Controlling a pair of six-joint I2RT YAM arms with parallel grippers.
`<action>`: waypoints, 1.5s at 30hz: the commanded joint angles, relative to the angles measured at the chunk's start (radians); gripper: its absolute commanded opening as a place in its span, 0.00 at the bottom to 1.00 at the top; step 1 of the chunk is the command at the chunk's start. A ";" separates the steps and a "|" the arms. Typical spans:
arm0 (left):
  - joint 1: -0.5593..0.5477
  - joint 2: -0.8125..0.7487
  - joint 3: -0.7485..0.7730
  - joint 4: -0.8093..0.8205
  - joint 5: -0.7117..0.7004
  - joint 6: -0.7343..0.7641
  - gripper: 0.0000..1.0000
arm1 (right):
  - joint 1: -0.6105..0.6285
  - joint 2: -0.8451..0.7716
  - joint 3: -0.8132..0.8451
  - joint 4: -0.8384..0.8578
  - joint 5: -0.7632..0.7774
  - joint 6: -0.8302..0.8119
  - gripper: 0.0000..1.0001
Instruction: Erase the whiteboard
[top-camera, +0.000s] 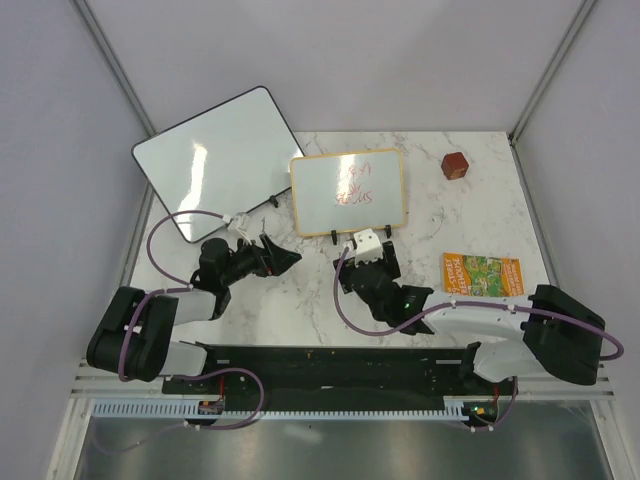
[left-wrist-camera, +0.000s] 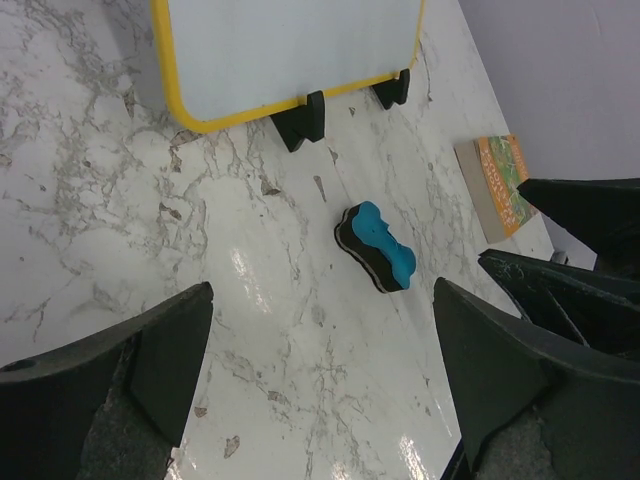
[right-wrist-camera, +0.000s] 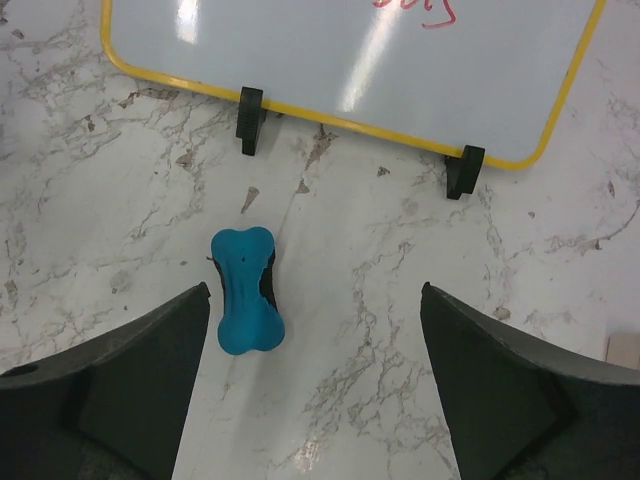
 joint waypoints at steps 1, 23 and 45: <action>0.005 -0.016 0.002 0.023 -0.004 -0.031 0.98 | -0.086 0.006 0.059 -0.033 -0.148 -0.005 0.94; 0.019 0.018 0.035 -0.056 -0.042 -0.054 0.98 | -0.181 0.246 0.387 -0.432 -0.544 0.029 0.48; 0.027 0.033 0.042 -0.062 -0.036 -0.061 0.98 | -0.203 0.379 0.368 -0.395 -0.532 0.060 0.55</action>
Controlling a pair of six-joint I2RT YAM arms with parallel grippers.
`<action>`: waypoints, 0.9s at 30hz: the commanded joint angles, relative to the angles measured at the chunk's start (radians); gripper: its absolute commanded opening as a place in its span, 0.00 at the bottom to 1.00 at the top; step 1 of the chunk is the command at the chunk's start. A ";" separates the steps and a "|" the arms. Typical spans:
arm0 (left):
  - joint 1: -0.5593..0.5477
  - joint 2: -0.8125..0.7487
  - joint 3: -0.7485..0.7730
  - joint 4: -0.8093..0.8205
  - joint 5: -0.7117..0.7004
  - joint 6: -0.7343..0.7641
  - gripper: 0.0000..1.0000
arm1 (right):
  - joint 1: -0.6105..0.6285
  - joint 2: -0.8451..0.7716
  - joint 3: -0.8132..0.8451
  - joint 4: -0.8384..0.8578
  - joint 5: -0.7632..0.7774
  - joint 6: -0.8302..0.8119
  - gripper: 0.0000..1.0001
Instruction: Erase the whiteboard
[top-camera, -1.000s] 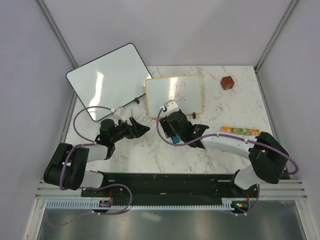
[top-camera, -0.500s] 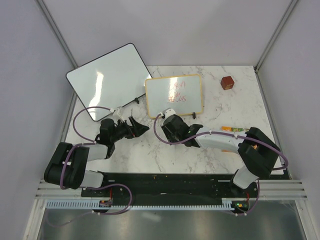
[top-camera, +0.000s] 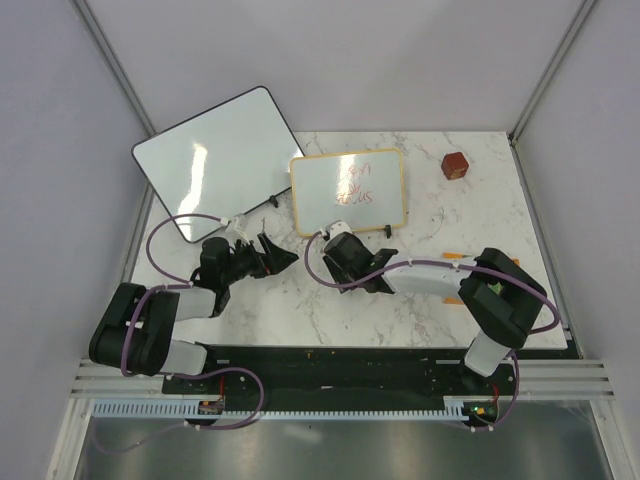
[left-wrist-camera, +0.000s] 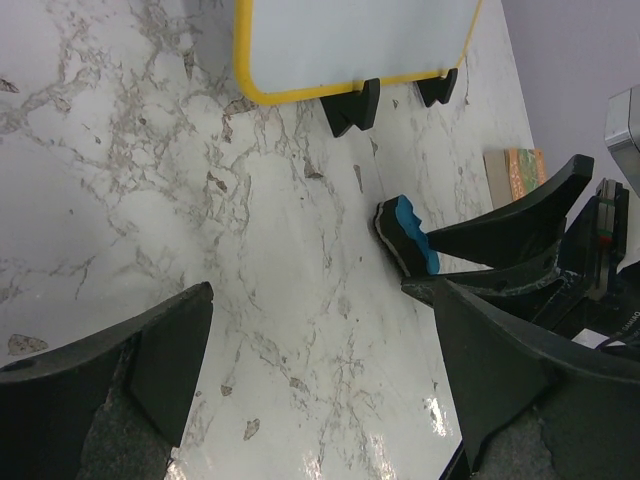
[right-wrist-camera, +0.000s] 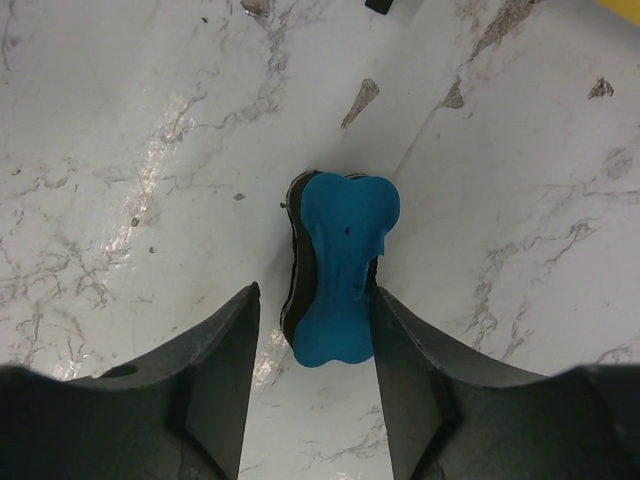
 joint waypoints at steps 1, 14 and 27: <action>0.006 0.005 0.028 0.020 0.002 -0.021 0.98 | -0.019 0.022 0.020 0.021 -0.014 0.018 0.55; 0.006 0.009 0.032 0.021 0.007 -0.021 0.97 | -0.057 0.017 0.024 0.029 -0.053 0.018 0.55; 0.007 0.022 0.038 0.024 0.021 -0.021 0.96 | -0.057 0.037 0.035 0.041 -0.070 0.013 0.56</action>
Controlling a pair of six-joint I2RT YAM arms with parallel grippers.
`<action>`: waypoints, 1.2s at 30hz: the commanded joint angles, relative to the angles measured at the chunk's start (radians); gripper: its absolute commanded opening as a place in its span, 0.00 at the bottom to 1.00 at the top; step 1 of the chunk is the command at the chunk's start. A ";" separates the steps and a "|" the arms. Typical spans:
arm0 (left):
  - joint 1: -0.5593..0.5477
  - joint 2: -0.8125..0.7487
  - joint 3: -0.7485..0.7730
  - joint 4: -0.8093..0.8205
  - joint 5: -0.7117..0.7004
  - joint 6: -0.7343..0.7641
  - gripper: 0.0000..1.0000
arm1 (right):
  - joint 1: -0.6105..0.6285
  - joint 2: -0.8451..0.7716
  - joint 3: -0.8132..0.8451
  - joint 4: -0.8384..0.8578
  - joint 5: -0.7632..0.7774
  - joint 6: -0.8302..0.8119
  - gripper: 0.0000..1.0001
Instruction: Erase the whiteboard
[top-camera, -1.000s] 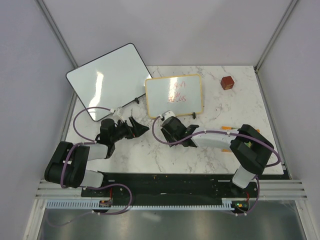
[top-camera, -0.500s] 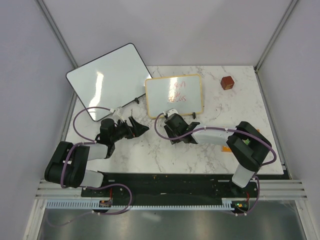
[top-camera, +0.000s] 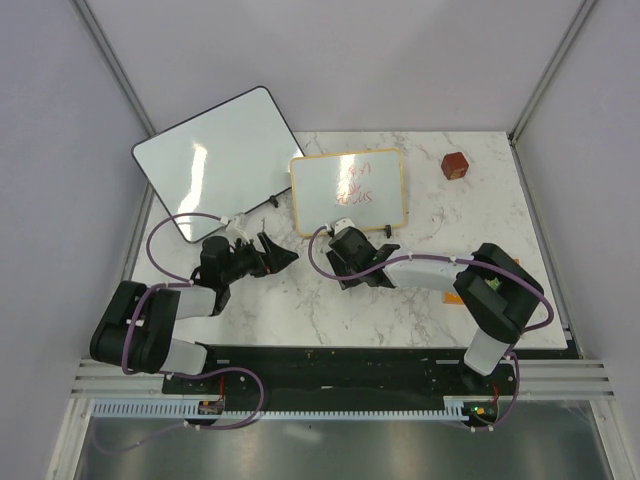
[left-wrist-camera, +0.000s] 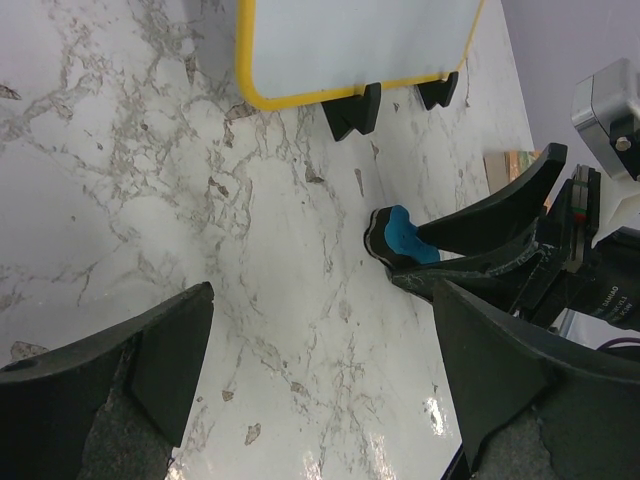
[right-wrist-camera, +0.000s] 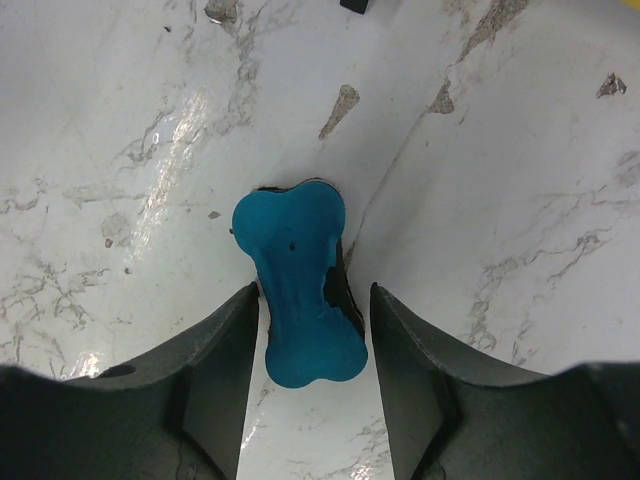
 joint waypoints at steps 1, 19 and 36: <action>0.006 0.010 0.028 0.024 0.019 -0.021 0.96 | -0.001 0.020 0.035 0.022 -0.010 0.002 0.56; 0.019 0.038 0.069 0.097 0.059 -0.024 0.96 | -0.024 -0.016 0.035 0.001 0.056 0.041 0.00; 0.020 0.441 0.535 0.300 -0.102 -0.055 0.95 | -0.211 -0.216 0.154 0.130 0.106 -0.030 0.00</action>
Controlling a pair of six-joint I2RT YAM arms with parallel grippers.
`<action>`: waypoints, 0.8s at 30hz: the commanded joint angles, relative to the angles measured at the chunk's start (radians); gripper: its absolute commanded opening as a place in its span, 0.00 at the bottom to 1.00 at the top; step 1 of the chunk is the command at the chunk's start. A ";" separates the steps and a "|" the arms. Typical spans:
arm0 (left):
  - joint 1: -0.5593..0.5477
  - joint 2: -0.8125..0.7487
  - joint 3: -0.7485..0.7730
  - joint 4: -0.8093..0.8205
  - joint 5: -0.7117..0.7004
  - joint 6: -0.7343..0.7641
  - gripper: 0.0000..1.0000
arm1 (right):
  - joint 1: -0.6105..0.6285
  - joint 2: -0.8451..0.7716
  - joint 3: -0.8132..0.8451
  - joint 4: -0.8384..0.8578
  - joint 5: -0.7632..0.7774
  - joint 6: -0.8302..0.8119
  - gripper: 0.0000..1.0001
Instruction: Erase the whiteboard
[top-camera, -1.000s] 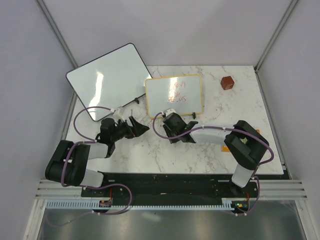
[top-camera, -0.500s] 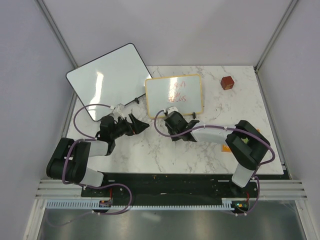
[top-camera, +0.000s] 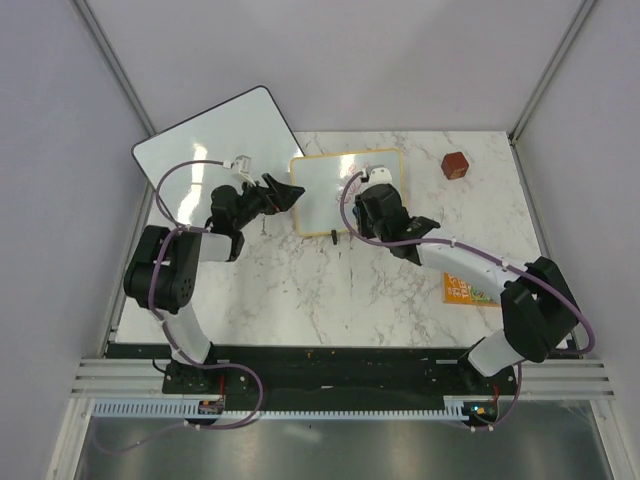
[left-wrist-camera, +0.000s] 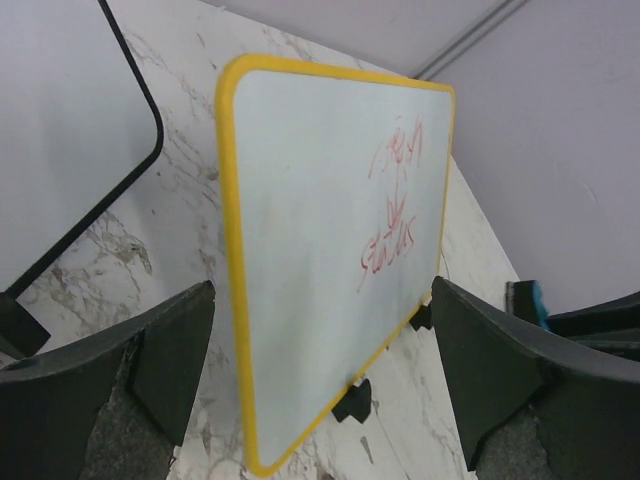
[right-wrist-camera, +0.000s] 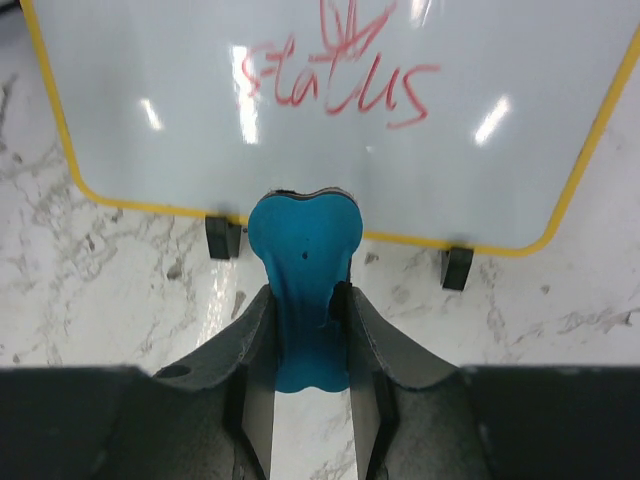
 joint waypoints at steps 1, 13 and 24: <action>0.006 0.091 0.075 0.080 -0.053 -0.034 0.95 | -0.044 -0.026 0.076 0.096 0.031 -0.046 0.00; 0.049 0.270 0.166 0.258 0.046 -0.146 0.91 | -0.119 0.105 0.141 0.240 -0.087 -0.047 0.00; 0.046 0.430 0.353 0.267 0.200 -0.252 0.60 | -0.128 0.160 0.147 0.290 -0.046 -0.062 0.00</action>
